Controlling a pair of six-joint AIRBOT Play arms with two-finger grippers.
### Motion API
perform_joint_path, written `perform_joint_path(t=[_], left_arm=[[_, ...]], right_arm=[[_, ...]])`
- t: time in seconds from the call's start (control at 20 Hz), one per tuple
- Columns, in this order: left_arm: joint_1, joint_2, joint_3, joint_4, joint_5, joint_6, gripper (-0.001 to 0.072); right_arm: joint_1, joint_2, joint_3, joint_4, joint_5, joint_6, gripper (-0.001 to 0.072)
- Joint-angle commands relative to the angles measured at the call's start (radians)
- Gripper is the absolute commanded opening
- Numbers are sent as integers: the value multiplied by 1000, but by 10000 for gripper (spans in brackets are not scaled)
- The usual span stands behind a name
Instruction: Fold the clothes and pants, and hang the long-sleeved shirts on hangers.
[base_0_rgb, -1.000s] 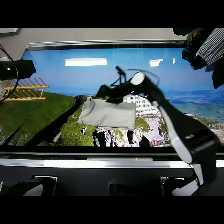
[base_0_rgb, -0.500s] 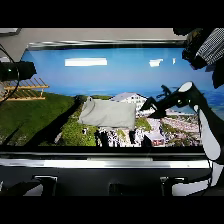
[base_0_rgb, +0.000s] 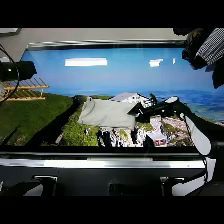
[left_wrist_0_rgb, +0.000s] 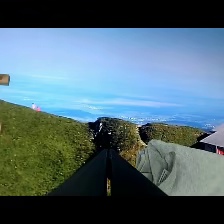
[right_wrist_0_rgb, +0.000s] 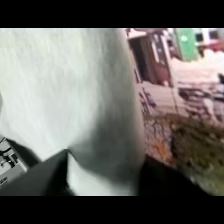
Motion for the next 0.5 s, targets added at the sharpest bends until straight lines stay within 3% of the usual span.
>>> perform_joint_path(t=[0.0,0.15,0.3,0.45], left_arm=[[-7,1,0,0,0,-3,22],[-13,0,0,0,1,-3,22],[-14,0,0,-1,10,-3,22],[-14,0,0,-1,13,-4,22]], right_arm=[[37,-18,24,75,31,-23,58],[2,-5,196,83,209,-84,50],[-37,21,473,44,293,37,50],[-111,20,721,-74,288,159,52]])
